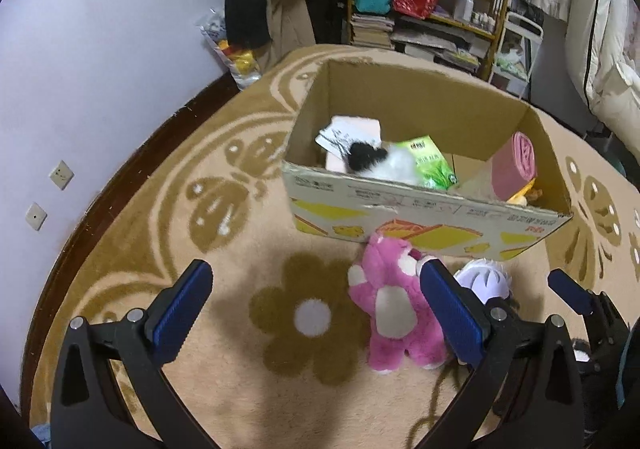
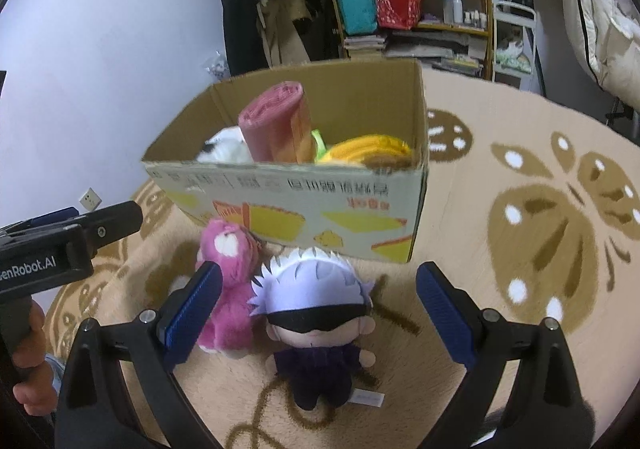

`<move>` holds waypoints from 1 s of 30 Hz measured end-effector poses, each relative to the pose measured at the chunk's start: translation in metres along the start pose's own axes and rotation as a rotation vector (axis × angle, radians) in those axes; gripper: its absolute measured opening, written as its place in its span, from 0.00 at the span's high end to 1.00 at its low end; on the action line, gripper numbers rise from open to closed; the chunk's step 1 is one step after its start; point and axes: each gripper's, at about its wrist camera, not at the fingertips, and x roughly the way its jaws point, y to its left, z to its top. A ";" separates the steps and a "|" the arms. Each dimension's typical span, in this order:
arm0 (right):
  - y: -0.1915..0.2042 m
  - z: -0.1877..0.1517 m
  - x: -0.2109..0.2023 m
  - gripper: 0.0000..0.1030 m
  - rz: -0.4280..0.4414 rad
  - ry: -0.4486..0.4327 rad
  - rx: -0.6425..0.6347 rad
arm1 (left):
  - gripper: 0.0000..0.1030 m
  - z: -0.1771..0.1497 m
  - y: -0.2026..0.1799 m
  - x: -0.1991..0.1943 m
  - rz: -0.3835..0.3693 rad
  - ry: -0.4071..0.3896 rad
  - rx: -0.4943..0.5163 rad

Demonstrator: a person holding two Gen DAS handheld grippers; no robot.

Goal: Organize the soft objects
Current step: 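Move both tools back down toward the pink bear and doll plush, then grasp the pink bear plush with the left tool while the right tool grasps the white-haired doll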

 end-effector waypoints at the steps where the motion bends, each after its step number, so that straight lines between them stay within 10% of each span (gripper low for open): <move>1: 0.000 -0.001 0.002 0.01 -0.002 0.006 0.001 | 0.00 0.000 -0.002 0.003 -0.004 0.008 0.007; 30: -0.021 -0.021 0.057 0.01 0.049 0.147 0.078 | 0.00 -0.013 -0.047 0.085 -0.026 0.210 0.147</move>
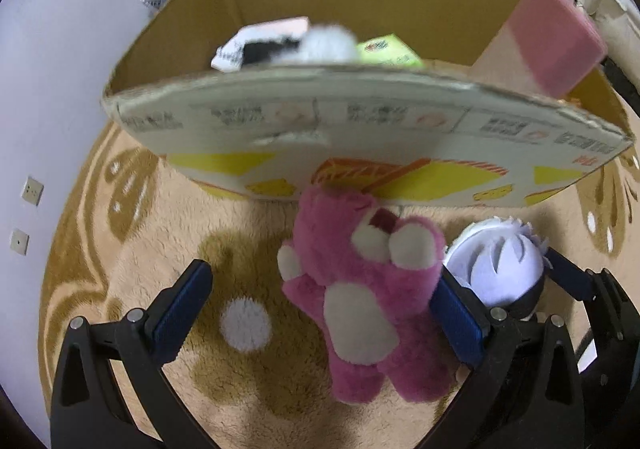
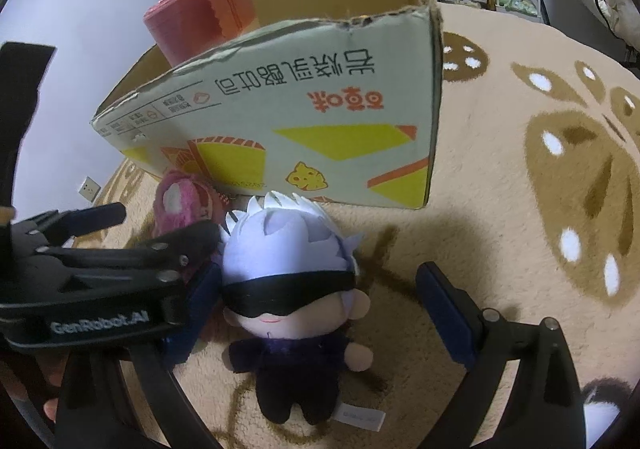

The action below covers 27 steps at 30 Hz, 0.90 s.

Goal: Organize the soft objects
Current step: 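Grasp the pink bear plush with the left tool while the right tool grasps the white-haired doll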

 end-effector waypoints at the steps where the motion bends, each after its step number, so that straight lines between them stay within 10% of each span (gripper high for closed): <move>1: -0.001 0.001 0.002 0.01 0.000 0.005 -0.003 | 0.00 0.000 0.001 0.002 0.000 0.009 -0.009; 27: 0.024 -0.007 0.017 0.05 -0.060 0.036 -0.084 | 0.19 -0.019 0.020 0.013 -0.143 0.040 -0.134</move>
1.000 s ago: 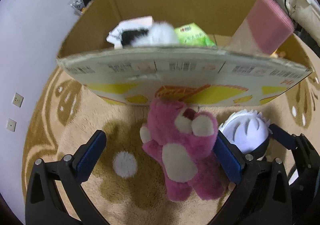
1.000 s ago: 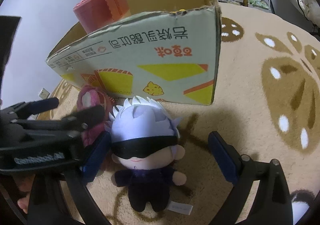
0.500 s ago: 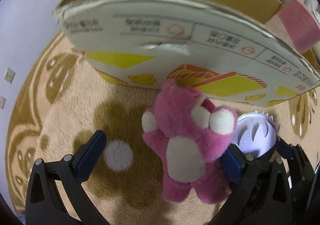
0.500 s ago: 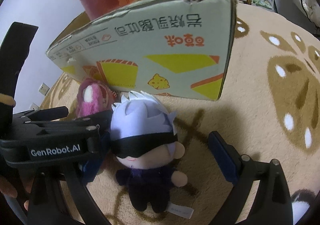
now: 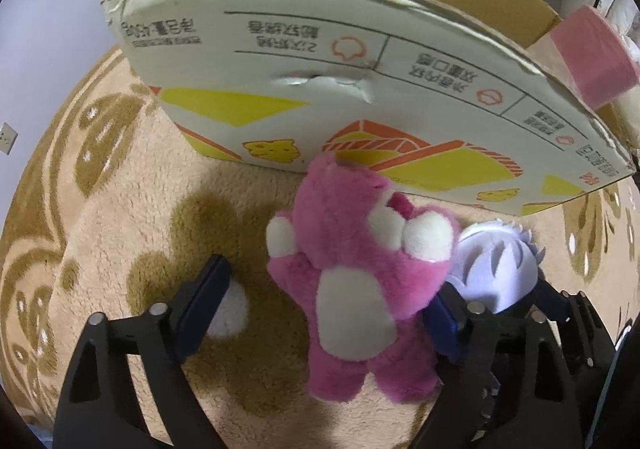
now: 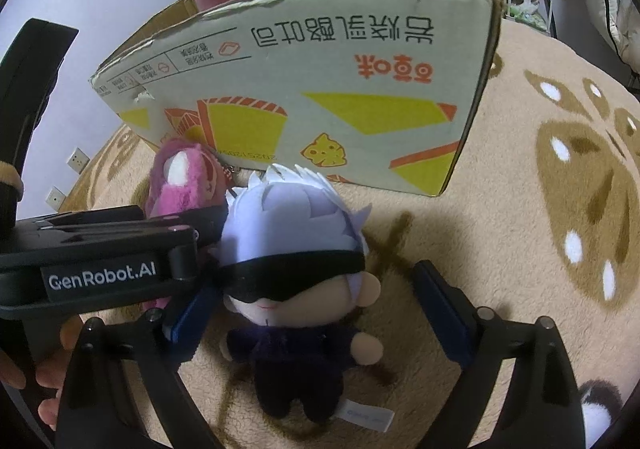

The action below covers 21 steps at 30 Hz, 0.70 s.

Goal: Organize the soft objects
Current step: 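Grasp the pink bear plush with the left tool while the right tool grasps the white-haired doll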

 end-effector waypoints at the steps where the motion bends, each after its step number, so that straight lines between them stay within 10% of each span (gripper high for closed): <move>1: 0.000 0.000 0.000 0.05 0.000 0.001 0.000 | 0.20 0.000 -0.002 0.000 -0.006 -0.001 0.005; 21: 0.019 -0.002 -0.007 0.39 0.046 -0.010 -0.048 | 0.46 -0.001 -0.008 -0.017 -0.049 -0.021 -0.050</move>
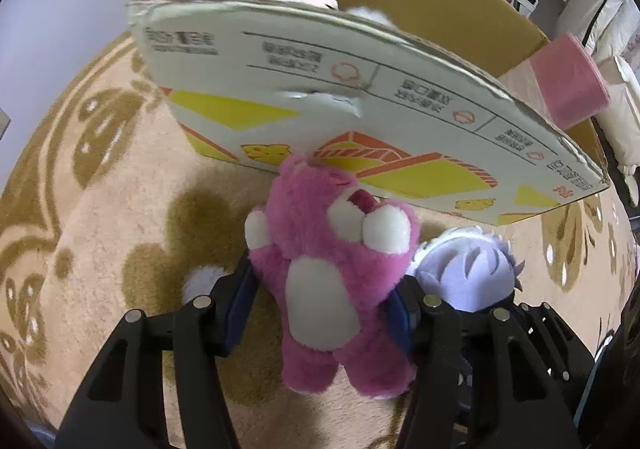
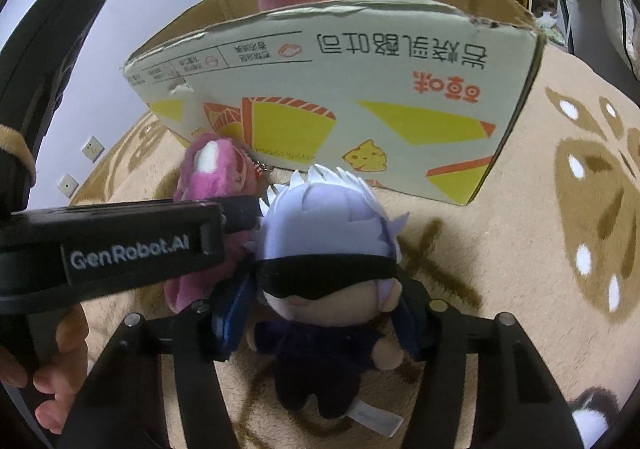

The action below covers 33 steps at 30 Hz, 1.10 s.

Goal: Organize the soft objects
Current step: 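Grasp the pink bear plush with the left tool while the right tool grasps the white-haired doll, then lift the pink bear and doll plush and carry both over the box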

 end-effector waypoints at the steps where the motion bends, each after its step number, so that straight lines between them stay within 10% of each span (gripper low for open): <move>1: 0.000 0.000 0.000 0.39 0.001 0.000 0.004 | 0.47 -0.001 0.001 -0.002 0.012 -0.005 0.001; 33: -0.009 -0.012 -0.091 0.41 0.019 -0.172 0.029 | 0.52 -0.021 0.031 -0.107 0.199 -0.232 -0.079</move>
